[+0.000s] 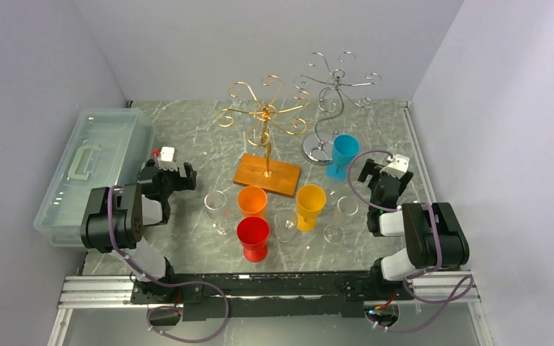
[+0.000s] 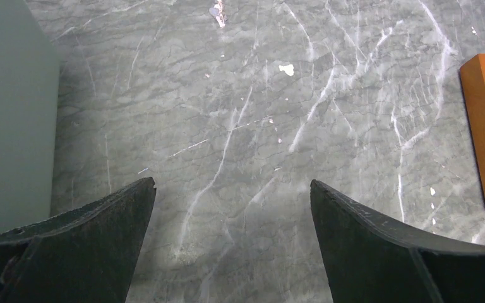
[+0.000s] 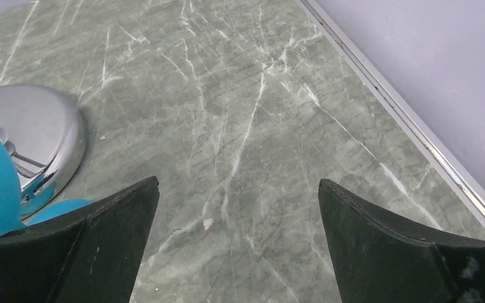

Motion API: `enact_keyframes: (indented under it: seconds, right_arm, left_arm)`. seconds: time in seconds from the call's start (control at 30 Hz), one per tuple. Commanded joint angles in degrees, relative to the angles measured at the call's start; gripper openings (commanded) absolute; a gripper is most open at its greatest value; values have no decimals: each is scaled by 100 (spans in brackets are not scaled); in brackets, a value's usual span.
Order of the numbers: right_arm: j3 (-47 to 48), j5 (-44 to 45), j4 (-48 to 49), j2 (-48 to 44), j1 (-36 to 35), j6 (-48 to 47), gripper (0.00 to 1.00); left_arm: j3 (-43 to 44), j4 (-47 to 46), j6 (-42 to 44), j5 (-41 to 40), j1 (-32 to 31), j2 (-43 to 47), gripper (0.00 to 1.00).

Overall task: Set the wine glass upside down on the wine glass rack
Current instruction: Move the wine rack to the center of the board.

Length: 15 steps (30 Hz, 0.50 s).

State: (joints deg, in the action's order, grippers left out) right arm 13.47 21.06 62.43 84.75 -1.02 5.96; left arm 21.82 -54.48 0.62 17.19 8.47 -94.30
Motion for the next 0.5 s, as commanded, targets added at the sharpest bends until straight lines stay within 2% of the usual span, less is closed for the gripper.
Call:
enact_keyframes:
  seconds: [0.0,0.23,0.33,0.47]
  right_arm:
    - [15,30,180,-46,-21,-38,100]
    - [24,34,151,-53,-21,-25,100]
    - [21,156,189,-92,-21,-18,100]
    - [-1,131,38,-396,-87,-127,100]
  left_arm:
    - [42,-76,-133,-102,32,79,99]
    - [82,-11,51,-128,13,80,99]
    - [103,73,74,173,43,233,99]
    - [1181,2533,194,457,50,828,99]
